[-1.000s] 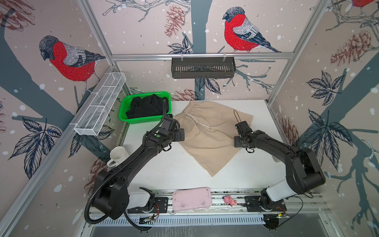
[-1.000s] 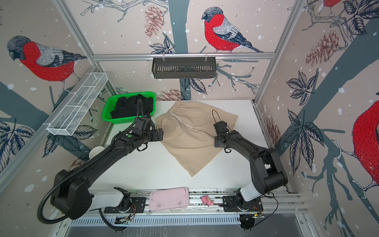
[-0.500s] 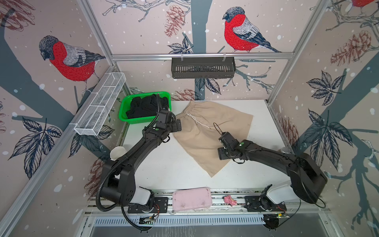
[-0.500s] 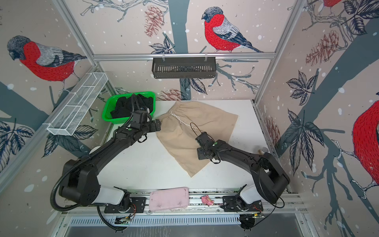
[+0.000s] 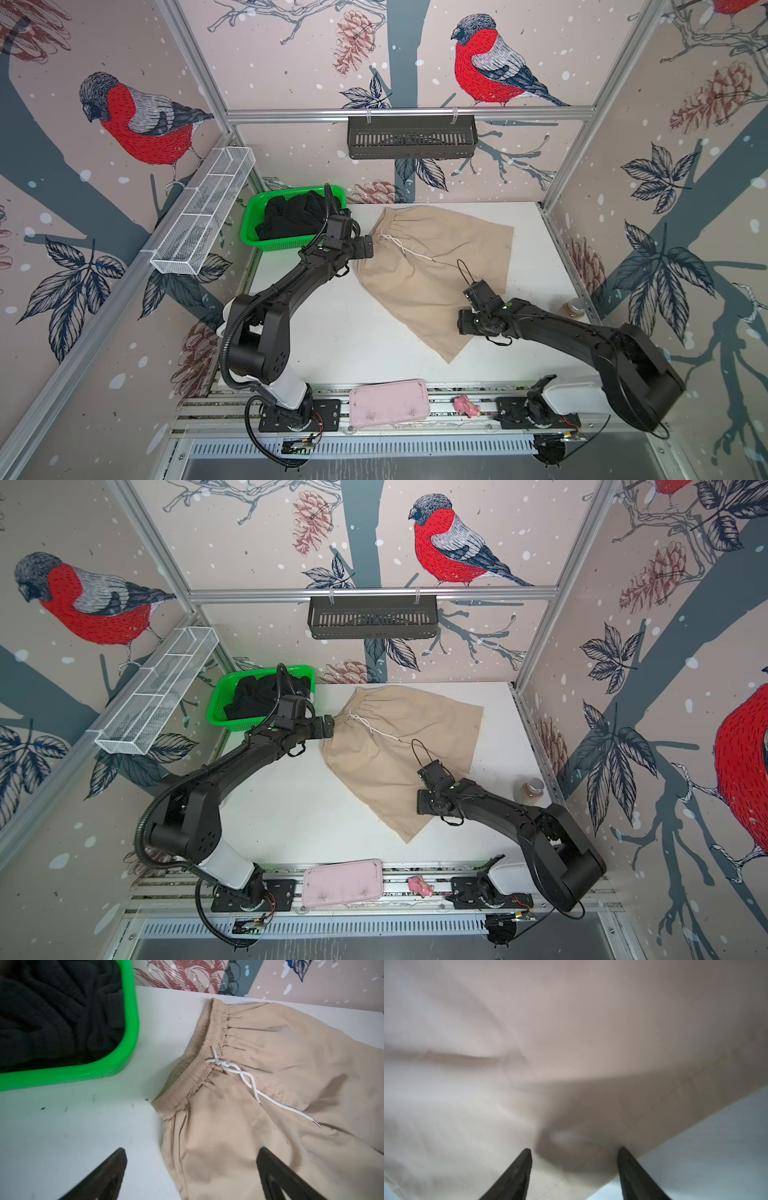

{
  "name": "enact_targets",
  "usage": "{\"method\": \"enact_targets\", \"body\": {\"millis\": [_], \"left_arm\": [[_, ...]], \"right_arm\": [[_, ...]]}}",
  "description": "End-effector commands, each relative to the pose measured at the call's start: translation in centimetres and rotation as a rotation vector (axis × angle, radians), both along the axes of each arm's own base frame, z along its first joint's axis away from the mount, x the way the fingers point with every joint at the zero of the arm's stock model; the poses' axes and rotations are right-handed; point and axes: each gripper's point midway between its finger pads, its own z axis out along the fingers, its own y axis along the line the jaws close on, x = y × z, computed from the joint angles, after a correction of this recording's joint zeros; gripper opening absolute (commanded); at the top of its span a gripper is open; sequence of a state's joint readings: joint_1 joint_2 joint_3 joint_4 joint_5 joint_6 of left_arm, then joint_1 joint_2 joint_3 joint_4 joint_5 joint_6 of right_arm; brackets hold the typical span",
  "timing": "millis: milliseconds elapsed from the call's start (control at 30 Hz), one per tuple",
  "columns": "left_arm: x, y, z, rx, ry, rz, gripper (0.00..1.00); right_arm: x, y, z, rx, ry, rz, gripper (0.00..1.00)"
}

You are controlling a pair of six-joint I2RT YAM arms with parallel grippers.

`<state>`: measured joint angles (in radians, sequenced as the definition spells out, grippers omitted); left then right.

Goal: Fold and stack the shorts

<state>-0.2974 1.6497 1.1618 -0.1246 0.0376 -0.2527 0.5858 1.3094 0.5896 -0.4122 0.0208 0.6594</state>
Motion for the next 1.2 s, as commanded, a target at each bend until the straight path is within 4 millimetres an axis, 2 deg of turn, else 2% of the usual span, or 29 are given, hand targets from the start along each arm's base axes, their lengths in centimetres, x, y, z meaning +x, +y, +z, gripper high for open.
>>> {"method": "enact_targets", "body": {"millis": [0, 133, 200, 233, 367, 467, 600, 733, 833, 900, 1000, 1167], "left_arm": [[1.0, -4.7, 1.3, -0.109, -0.073, -0.236, 0.98], [2.2, -8.5, -0.1, -0.102, -0.066, -0.381, 0.98], [2.9, -9.8, -1.6, -0.086, -0.044, -0.426, 0.98], [3.4, -10.5, -1.7, -0.088, -0.041, -0.442, 0.98], [5.2, -12.1, -3.4, -0.092, -0.03, -0.467, 0.98], [6.2, -12.6, -5.1, -0.094, 0.0, -0.459, 0.98], [6.3, -11.2, -7.7, -0.049, 0.074, -0.384, 0.98], [4.7, -8.7, -10.2, -0.02, 0.156, -0.294, 0.98], [3.3, -7.1, -11.4, 0.002, 0.186, -0.234, 0.98], [2.5, -6.1, -11.6, -0.015, 0.201, -0.188, 0.98], [1.3, -5.0, -11.1, -0.064, 0.21, -0.12, 0.98], [-0.6, -5.3, -8.8, -0.17, 0.19, -0.095, 0.98]], "right_arm": [[-1.0, -0.5, 0.9, 0.044, 0.036, -0.033, 0.71], [0.9, 0.7, 4.3, 0.143, -0.08, -0.021, 0.75], [1.6, 1.3, 5.7, 0.194, -0.13, -0.01, 0.76], [1.8, 1.7, 6.2, 0.212, -0.148, 0.002, 0.76], [2.4, 1.0, 6.1, 0.215, -0.155, -0.02, 0.77], [2.8, 0.1, 5.6, 0.205, -0.145, -0.052, 0.77], [3.7, -1.3, 5.6, 0.205, -0.156, -0.105, 0.78], [4.0, -2.4, 5.0, 0.222, -0.15, -0.136, 0.79], [4.2, -2.6, 4.4, 0.231, -0.137, -0.134, 0.79], [4.7, -2.9, 4.0, 0.231, -0.135, -0.139, 0.79], [6.5, -3.7, 3.3, 0.242, -0.15, -0.154, 0.79], [10.3, -3.9, 2.1, 0.195, -0.15, -0.126, 0.78]]}}
